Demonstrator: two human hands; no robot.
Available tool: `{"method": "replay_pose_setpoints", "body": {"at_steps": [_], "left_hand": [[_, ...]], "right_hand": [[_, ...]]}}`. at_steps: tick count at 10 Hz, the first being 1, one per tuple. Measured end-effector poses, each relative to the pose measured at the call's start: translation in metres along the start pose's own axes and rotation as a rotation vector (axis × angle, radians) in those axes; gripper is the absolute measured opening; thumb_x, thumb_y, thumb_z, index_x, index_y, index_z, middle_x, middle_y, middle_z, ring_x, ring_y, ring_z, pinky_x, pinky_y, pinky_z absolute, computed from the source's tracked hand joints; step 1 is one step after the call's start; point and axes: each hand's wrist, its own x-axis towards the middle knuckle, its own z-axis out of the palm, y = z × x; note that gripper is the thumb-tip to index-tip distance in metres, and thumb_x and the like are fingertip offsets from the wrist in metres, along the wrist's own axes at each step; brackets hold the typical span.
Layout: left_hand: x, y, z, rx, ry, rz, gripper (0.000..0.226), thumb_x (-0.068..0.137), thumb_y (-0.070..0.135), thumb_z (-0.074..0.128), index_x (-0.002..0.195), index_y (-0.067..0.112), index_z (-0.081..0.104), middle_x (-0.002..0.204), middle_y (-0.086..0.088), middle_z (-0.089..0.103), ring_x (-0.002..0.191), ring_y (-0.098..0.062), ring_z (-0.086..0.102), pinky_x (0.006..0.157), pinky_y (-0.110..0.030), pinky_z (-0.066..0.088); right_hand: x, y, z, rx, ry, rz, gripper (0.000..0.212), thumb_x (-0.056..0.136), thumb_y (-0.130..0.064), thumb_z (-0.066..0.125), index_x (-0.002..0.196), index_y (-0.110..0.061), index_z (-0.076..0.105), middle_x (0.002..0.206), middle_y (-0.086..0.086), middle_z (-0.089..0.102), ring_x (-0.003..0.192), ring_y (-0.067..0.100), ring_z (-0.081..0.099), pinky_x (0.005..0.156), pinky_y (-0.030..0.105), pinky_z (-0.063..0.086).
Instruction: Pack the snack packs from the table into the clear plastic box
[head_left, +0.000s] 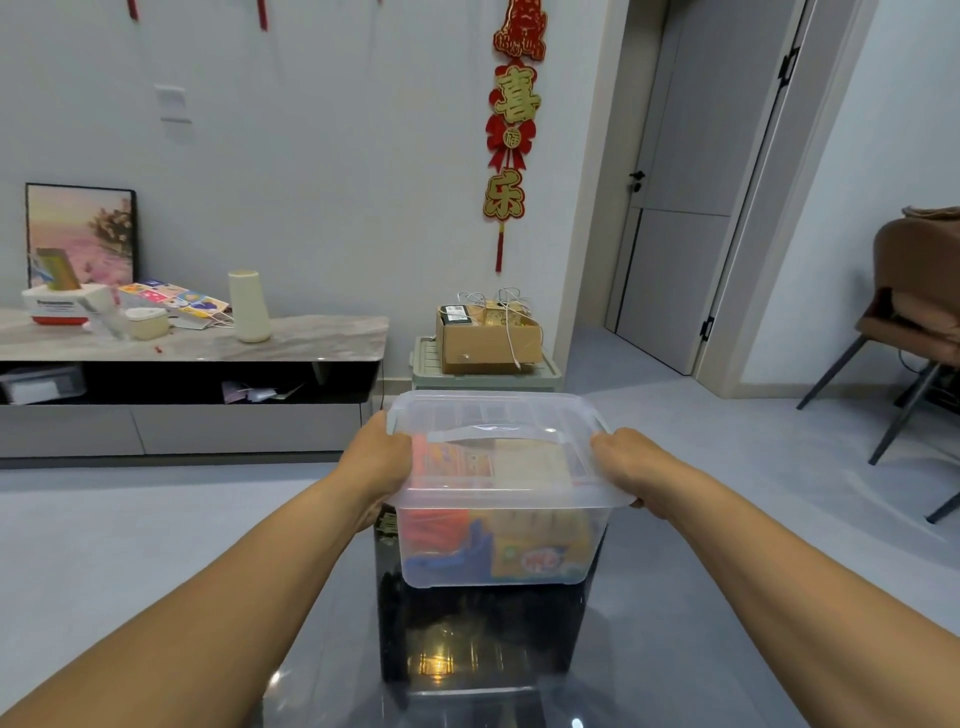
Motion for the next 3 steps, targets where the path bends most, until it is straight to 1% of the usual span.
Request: {"method": "replay_pose_setpoints", "body": {"at_steps": [1,2,3], "left_hand": [[0.0013,-0.0043,-0.0029,0.001,-0.007,-0.011,0.027,0.098,0.004,0.035,0.114,0.013,0.056,0.094,-0.009,0.064,0.081,-0.025,0.064,0.065,-0.036,0.055],[0.0034,-0.0074,-0.0035,0.087,0.008,-0.045,0.028,0.099,0.008,0.034,0.122,0.011,0.051,0.102,-0.011,0.061,0.079,-0.021,0.060,0.055,-0.029,0.046],[0.0064,-0.0056,-0.0023,0.216,0.076,-0.010,0.035,0.098,0.014,0.037,0.132,0.009,0.045,0.122,-0.015,0.055,0.100,-0.028,0.058,0.074,-0.038,0.051]], "right_hand": [[-0.0066,-0.0036,-0.0011,-0.079,-0.039,-0.026,0.031,0.107,-0.017,0.032,0.083,-0.007,0.049,0.076,0.009,0.046,0.058,0.019,0.041,0.047,0.025,0.029],[-0.0061,-0.0055,0.0010,-0.130,-0.052,-0.055,0.029,0.108,-0.018,0.030,0.103,-0.001,0.053,0.079,0.008,0.046,0.061,0.018,0.040,0.050,0.027,0.032],[-0.0063,-0.0005,0.0012,-0.113,-0.035,-0.024,0.047,0.107,-0.038,0.031,0.129,-0.002,0.053,0.095,0.011,0.056,0.070,0.021,0.050,0.057,0.028,0.039]]}}
